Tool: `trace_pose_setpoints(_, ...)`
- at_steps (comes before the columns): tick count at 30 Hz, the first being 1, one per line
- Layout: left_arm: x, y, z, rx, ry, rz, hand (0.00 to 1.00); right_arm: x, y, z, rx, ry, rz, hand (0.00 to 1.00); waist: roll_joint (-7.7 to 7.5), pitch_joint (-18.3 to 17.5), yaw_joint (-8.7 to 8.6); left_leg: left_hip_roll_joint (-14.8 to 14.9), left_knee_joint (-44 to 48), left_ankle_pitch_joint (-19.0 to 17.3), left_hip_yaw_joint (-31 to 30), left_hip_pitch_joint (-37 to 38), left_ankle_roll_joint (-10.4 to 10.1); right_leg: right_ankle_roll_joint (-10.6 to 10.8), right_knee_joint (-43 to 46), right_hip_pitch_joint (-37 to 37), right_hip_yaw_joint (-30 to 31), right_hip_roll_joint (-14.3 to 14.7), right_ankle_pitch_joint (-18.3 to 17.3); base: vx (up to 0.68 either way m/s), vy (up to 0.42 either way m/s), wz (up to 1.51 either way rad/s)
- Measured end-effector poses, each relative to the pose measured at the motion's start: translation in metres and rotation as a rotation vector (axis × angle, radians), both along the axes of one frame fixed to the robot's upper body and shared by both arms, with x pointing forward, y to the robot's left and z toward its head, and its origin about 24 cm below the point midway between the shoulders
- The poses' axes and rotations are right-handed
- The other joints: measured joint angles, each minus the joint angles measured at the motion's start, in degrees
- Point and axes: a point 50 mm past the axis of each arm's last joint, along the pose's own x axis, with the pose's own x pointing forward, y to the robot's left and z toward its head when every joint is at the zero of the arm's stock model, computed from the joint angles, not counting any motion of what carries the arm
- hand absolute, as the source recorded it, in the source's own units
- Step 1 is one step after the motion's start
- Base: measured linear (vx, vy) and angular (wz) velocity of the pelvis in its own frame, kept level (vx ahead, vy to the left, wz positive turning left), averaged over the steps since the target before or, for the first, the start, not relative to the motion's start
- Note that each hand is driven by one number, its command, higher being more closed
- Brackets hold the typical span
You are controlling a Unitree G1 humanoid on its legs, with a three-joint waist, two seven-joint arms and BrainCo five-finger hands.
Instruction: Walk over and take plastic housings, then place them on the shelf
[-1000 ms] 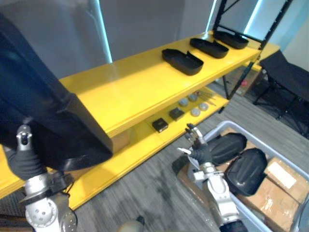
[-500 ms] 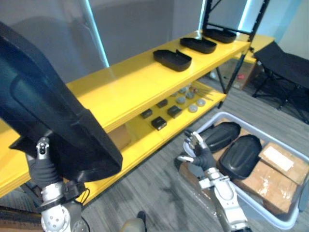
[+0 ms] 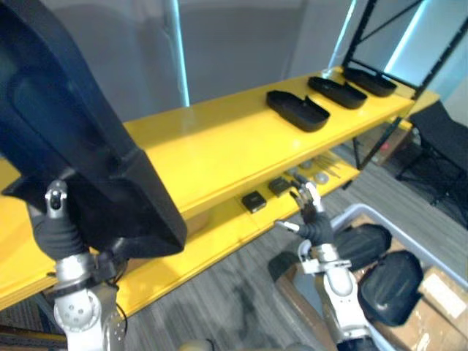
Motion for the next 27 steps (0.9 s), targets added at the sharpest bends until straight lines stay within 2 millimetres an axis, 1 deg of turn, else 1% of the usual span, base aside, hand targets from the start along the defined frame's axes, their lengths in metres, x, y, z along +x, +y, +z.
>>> trace_pose_setpoints(1, 0.003, -0.002, -0.005, -0.011, 0.028, -0.012, 1.00, -0.001, 0.000, 0.007, 0.031, -0.029, 0.015, 0.00, -0.26, -0.2, -0.47, -0.3, 0.3, -0.7, -2.3, 0.1, -1.0, 1.1, -3.7, 0.4, 2.8, 1.2, 2.0, 0.12, -0.199, 0.95)
trace_pose_setpoints(2, 0.003, -0.004, -0.007, -0.015, 0.039, -0.022, 1.00, -0.002, 0.001, 0.011, 0.045, -0.046, 0.023, 0.00, -0.85, -0.4, -0.61, -0.6, 0.5, -1.1, -3.4, 0.0, -1.7, 0.8, -5.1, 0.8, 3.8, 1.7, 4.5, 0.18, -0.384, 1.33)
trace_pose_setpoints(3, 0.002, -0.010, -0.015, -0.040, 0.069, -0.036, 1.00, -0.004, 0.000, 0.020, 0.055, -0.085, 0.048, 0.00, -0.82, -1.2, -0.71, -0.4, 1.3, -2.9, -6.4, -0.5, -3.3, 3.0, -6.3, 2.4, 2.5, 2.1, 7.1, 0.12, -0.276, 0.99)
trace_pose_setpoints(4, 0.000, -0.014, -0.020, -0.059, 0.088, -0.046, 1.00, -0.004, -0.001, 0.023, 0.056, -0.095, 0.058, 0.00, 0.42, -1.7, -0.51, 0.8, 1.9, -3.4, -6.3, -0.9, -3.8, 2.3, -7.1, 3.2, 1.5, 3.1, 6.9, 0.21, -0.375, 0.96)
trace_pose_setpoints(5, -0.004, -0.019, -0.030, -0.089, 0.126, -0.055, 1.00, -0.004, -0.003, 0.028, 0.046, -0.105, 0.076, 0.00, 2.80, -2.3, 0.21, 3.5, 2.2, -4.1, -6.2, -0.9, -4.4, 1.3, -8.7, 5.2, -1.0, 5.1, 6.8, 0.20, -0.243, 0.63)
trace_pose_setpoints(6, -0.007, -0.021, -0.036, -0.109, 0.158, -0.059, 1.00, -0.003, -0.005, 0.029, 0.042, -0.103, 0.082, 0.00, 3.91, -2.9, 0.45, 4.9, 1.9, -3.4, -5.3, -0.9, -5.6, 0.5, -9.5, 6.7, -3.1, 6.1, 6.5, 0.22, -0.281, 0.67)
trace_pose_setpoints(7, -0.007, -0.022, -0.038, -0.117, 0.168, -0.063, 1.00, -0.003, -0.007, 0.029, 0.043, -0.098, 0.081, 0.00, 4.28, -3.1, 0.42, 5.3, 2.0, -2.9, -4.1, -0.9, -6.3, 0.0, -9.6, 7.4, -4.1, 6.3, 6.2, 0.16, -0.215, 0.79)
trace_pose_setpoints(8, -0.006, -0.025, -0.039, -0.125, 0.172, -0.072, 1.00, -0.002, -0.013, 0.029, 0.040, -0.085, 0.066, 0.00, 4.31, -3.2, 0.40, 5.9, 2.6, -2.1, -1.3, -1.8, -6.7, -0.6, -9.8, 8.4, -5.8, 6.6, 5.8, 0.10, -0.151, 0.63)
trace_pose_setpoints(9, -0.005, -0.025, -0.039, -0.127, 0.169, -0.076, 1.00, -0.001, -0.016, 0.030, 0.038, -0.082, 0.054, 0.00, 4.58, -3.4, 0.36, 5.9, 3.0, -1.5, 0.0, -1.9, -6.6, -1.0, -9.9, 9.0, -6.6, 6.6, 5.6, 0.09, -0.123, 0.78)
trace_pose_setpoints(11, -0.004, -0.028, -0.038, -0.134, 0.162, -0.089, 1.00, 0.000, -0.029, 0.031, 0.040, -0.074, -0.003, 0.00, 3.84, -2.9, -0.48, 5.8, 3.7, 0.7, 4.1, -2.6, -6.2, -1.1, -11.0, 11.4, -9.5, 6.1, 5.5, 0.10, -0.132, 0.73)
trace_pose_setpoints(13, -0.002, -0.032, -0.037, -0.132, 0.155, -0.111, 1.00, -0.001, -0.038, 0.033, 0.041, -0.085, -0.045, 0.00, 3.61, -2.8, -0.72, 5.6, 2.3, 1.6, 5.2, -2.0, -5.8, -1.1, -11.7, 12.4, -10.6, 5.9, 5.5, 0.05, -0.052, 0.42)
trace_pose_setpoints(15, 0.002, -0.037, -0.034, -0.121, 0.147, -0.128, 1.00, -0.001, -0.042, 0.035, 0.053, -0.089, -0.075, 0.00, 3.63, -2.8, -0.80, 5.5, -0.6, 2.1, 5.2, -0.2, -5.8, -1.1, -12.3, 13.2, -10.5, 5.9, 5.5, 0.03, -0.002, 0.04)
trace_pose_setpoints(17, 0.005, -0.041, -0.031, -0.093, 0.141, -0.137, 1.00, -0.003, -0.045, 0.036, 0.076, -0.096, -0.105, 0.00, 3.81, -2.9, -1.10, 5.5, -4.1, 2.5, 7.4, 2.2, -5.6, -1.1, -12.6, 13.1, -9.6, 5.8, 5.5, -0.02, 0.036, -0.27)
trace_pose_setpoints(19, 0.008, -0.043, -0.027, -0.056, 0.129, -0.159, 1.00, -0.012, -0.048, 0.038, 0.118, -0.111, -0.149, 0.00, 3.76, -3.0, -2.01, 5.4, -6.1, 2.6, 9.2, 2.8, -5.5, -0.3, -13.6, 12.5, -8.4, 5.7, 6.0, -0.06, 0.061, -0.29)
trace_pose_setpoints(22, 0.013, -0.041, -0.024, 0.007, 0.159, -0.173, 1.00, -0.026, -0.047, 0.033, 0.144, -0.097, -0.176, 0.00, 3.56, -3.1, -3.30, 5.3, -6.8, 2.5, 12.2, 3.2, -5.0, 0.3, -14.7, 11.2, -5.8, 5.7, 6.8, -0.06, 0.046, -0.48)
trace_pose_setpoints(23, 0.018, -0.041, -0.023, 0.042, 0.184, -0.181, 1.00, -0.032, -0.046, 0.030, 0.131, -0.082, -0.181, 0.00, 3.62, -3.2, -4.21, 5.3, -6.9, 2.5, 13.5, 3.3, -4.9, 0.4, -15.6, 11.0, -4.8, 5.9, 7.7, -0.03, 0.030, -0.52)
trace_pose_setpoints(25, 0.034, -0.042, -0.024, 0.092, 0.228, -0.192, 1.00, -0.039, -0.045, 0.027, 0.099, -0.053, -0.178, 0.00, 3.71, -3.2, -5.35, 5.3, -7.0, 2.4, 14.8, 3.3, -4.9, 0.5, -16.9, 10.8, -3.5, 6.1, 9.0, -0.02, 0.029, -0.43)
trace_pose_setpoints(27, 0.063, -0.040, -0.033, 0.143, 0.332, -0.187, 1.00, -0.043, -0.044, 0.022, 0.041, -0.008, -0.157, 0.00, 3.70, -3.3, -7.15, 5.5, -7.1, 2.4, 17.0, 3.4, -4.9, 0.3, -17.8, 9.9, -1.3, 6.8, 10.2, -0.02, 0.008, -0.42)
